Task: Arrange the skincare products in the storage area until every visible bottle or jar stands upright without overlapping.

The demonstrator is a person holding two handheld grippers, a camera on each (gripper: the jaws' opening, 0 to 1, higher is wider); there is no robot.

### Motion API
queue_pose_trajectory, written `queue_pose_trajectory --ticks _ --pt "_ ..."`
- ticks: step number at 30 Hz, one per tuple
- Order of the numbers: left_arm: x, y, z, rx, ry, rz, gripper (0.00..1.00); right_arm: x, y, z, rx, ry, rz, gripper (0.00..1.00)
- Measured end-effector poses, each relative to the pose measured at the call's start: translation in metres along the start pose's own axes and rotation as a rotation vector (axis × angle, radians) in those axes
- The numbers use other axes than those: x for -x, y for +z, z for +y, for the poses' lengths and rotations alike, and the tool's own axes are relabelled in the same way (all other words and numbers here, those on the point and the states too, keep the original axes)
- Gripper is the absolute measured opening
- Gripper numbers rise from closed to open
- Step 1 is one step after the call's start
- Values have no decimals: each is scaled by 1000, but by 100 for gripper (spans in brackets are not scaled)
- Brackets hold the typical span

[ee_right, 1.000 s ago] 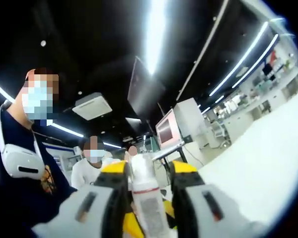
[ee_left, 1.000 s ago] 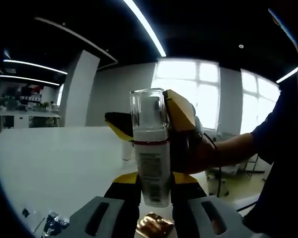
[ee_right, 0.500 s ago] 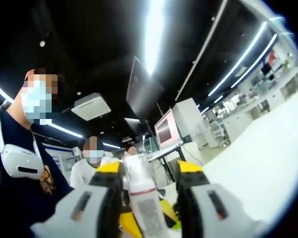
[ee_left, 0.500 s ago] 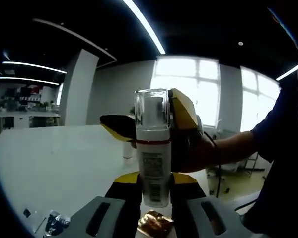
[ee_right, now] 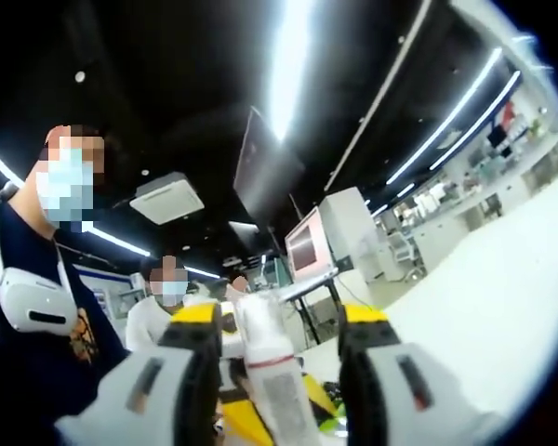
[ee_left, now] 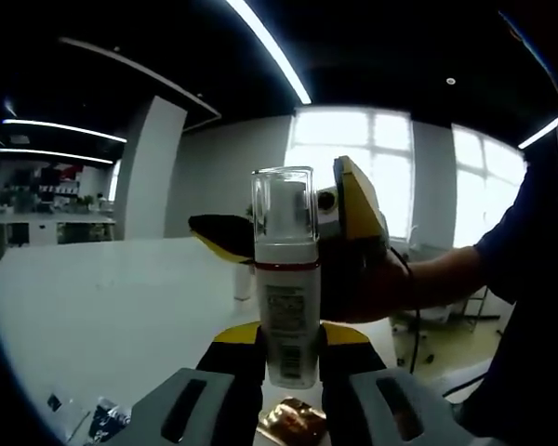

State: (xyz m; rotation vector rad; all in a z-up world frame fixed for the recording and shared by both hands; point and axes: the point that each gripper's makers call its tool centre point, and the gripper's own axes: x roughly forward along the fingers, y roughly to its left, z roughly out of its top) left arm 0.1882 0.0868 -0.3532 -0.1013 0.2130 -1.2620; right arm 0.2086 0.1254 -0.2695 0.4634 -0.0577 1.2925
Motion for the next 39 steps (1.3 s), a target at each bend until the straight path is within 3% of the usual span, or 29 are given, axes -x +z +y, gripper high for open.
queue_pose_trajectory --ticks 7,16,20,27,29,37,39 --pt "0 -2 2 -5 6 3 21 10 6 -10 121 -146 8 50" --pt "-2 -4 6 -11 14 7 21 14 0 -8 170 -234 41 50" --pt "-2 -4 7 -15 22 7 21 18 -5 -8 265 -325 113 49" --pt "-4 -8 9 -24 28 18 21 15 -8 -1 426 -419 171 48" --pt "-5 -8 9 -23 30 14 21 20 -6 -7 476 -489 184 48" --pt "-10 -9 9 -34 38 21 21 29 -9 -13 495 -598 190 47" --pt "-10 -10 10 -37 43 22 21 33 -10 -16 508 -640 202 43"
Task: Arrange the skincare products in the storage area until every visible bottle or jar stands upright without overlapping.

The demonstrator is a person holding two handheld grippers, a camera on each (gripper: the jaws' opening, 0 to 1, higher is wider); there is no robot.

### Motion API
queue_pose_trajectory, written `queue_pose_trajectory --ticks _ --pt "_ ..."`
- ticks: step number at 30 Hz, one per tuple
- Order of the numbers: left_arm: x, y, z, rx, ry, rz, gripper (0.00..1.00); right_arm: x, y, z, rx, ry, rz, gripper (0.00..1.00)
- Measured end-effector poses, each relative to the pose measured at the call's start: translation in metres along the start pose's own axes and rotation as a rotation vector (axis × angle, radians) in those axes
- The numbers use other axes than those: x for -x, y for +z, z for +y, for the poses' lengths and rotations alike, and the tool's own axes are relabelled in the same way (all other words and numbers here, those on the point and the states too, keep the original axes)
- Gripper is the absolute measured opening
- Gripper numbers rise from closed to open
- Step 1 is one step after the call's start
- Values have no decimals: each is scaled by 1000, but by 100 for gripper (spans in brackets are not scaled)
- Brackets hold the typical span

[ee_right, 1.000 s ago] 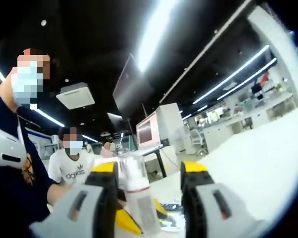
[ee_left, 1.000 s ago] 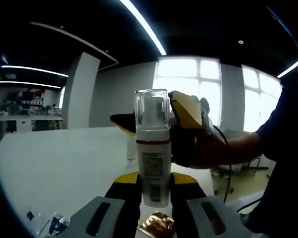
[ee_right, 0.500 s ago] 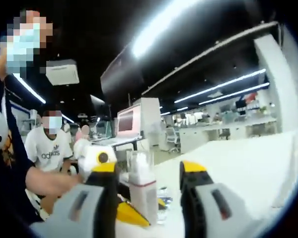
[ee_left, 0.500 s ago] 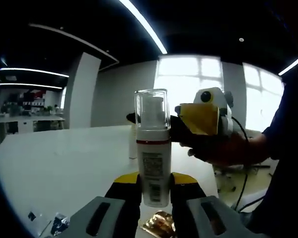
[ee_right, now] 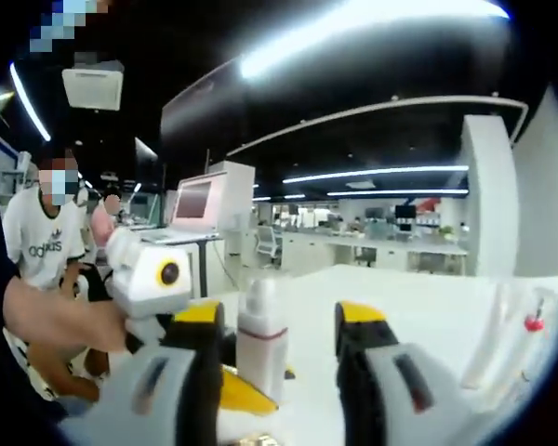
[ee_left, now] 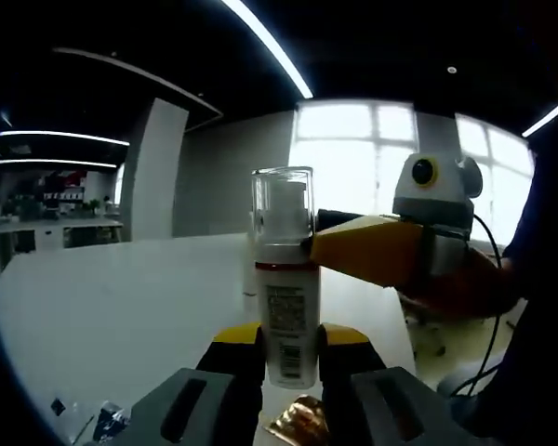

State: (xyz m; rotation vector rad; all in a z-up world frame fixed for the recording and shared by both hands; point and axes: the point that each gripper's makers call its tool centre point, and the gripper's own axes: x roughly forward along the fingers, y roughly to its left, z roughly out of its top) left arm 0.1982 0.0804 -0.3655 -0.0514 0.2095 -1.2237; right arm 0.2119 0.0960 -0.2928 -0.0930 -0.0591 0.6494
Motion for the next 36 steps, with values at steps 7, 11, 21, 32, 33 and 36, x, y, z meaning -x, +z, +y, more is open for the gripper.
queue_pose_trajectory --ticks 7,11,21,32,33,36 --pt "-1 3 5 -8 32 -19 21 1 10 4 9 -84 -43 42" --pt "-3 3 6 -6 38 -25 21 -3 9 6 5 -119 -44 42" --pt "-4 -2 9 -13 58 -23 21 -5 7 6 -24 -188 -49 41" --pt "-7 -6 13 -28 77 -16 21 -7 7 0 -30 -227 -44 36" --pt "-7 -6 13 -28 81 -18 21 -7 6 -1 -34 -226 -39 35" --pt "-8 -6 15 -28 87 -20 21 -9 7 -1 -32 -227 -38 35"
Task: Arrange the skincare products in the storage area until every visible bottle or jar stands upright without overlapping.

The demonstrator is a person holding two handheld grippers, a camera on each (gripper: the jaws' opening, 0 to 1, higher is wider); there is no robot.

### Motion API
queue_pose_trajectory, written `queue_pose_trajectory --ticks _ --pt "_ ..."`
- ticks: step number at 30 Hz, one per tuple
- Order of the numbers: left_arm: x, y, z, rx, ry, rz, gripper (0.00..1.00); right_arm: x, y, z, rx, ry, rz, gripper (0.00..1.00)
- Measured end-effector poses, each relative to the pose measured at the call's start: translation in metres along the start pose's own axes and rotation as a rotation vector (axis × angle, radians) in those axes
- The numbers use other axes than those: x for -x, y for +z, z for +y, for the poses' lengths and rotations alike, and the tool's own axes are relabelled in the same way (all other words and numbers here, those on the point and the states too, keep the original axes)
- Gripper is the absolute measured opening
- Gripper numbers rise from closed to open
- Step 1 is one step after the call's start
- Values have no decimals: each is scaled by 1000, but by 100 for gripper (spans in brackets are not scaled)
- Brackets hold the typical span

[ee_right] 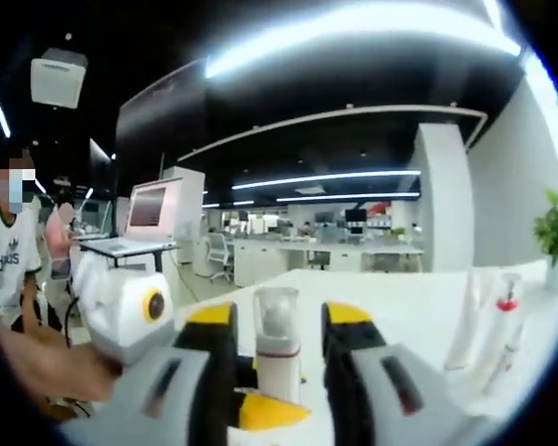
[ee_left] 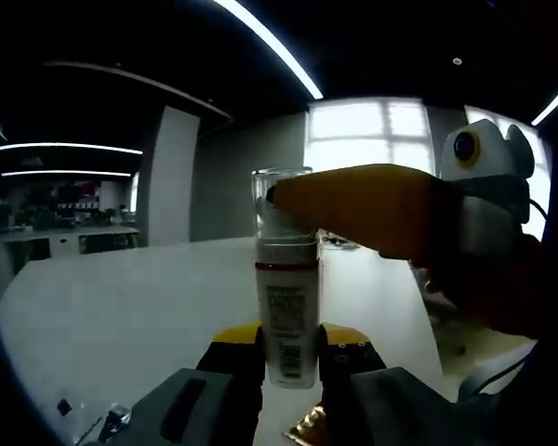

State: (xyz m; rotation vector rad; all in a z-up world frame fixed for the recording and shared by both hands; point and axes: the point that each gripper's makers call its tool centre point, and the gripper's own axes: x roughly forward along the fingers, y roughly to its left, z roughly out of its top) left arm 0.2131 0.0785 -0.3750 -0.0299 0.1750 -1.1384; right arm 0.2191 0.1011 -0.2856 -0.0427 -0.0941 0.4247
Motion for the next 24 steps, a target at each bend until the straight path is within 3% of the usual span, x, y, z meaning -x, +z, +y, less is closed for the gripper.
queue_pose_trajectory --ticks 24 --pt "-2 -2 4 -46 43 1 21 -7 -1 1 -5 -12 -1 28"
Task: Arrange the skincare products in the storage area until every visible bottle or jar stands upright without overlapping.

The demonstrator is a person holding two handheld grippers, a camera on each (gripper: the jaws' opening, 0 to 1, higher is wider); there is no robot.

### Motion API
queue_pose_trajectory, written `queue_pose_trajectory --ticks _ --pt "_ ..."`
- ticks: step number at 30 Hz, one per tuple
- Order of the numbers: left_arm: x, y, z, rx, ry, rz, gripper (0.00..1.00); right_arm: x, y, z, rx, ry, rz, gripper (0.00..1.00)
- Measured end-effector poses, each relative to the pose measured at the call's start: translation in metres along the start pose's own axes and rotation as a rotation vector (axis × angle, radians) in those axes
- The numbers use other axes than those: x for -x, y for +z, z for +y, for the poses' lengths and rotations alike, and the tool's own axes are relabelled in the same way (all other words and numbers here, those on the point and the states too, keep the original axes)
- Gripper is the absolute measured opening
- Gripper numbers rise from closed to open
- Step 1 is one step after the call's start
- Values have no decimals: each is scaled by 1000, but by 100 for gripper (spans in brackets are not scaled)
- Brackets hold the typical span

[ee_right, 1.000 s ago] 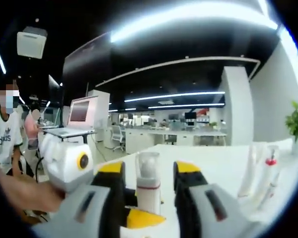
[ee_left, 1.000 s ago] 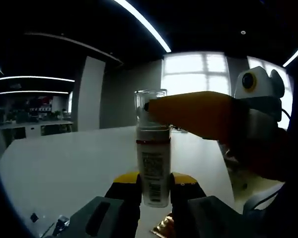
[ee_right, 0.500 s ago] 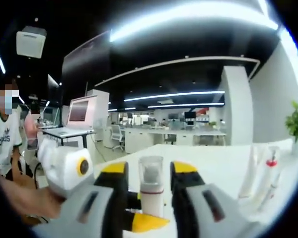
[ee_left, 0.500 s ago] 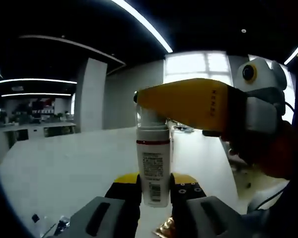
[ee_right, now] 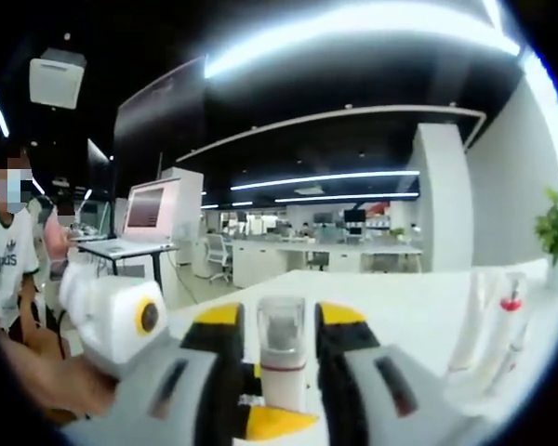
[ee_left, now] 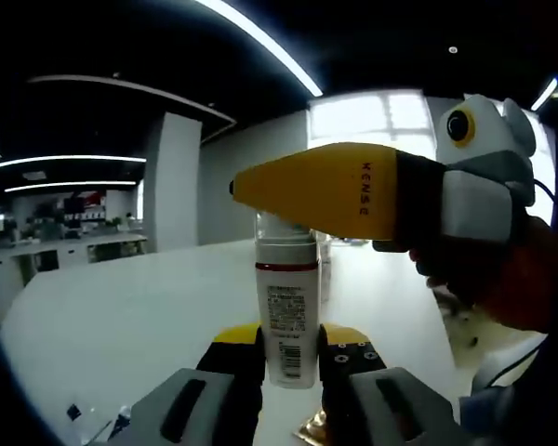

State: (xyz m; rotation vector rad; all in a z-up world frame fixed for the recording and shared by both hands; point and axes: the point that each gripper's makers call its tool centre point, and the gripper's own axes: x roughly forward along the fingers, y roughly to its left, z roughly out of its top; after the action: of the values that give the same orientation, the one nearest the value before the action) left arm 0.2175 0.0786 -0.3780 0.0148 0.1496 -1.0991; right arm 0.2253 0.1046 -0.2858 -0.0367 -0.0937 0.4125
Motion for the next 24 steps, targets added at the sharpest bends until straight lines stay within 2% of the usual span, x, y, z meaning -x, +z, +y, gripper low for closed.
queue_pose_trajectory --ticks 5,13,24 --pt "1 1 1 -9 13 -1 21 -2 -1 -1 10 -1 6 22" --pt "2 1 4 -71 51 7 21 -1 -2 -1 17 -9 8 20" --pt "3 2 3 -57 54 -11 21 1 0 0 28 14 -8 19"
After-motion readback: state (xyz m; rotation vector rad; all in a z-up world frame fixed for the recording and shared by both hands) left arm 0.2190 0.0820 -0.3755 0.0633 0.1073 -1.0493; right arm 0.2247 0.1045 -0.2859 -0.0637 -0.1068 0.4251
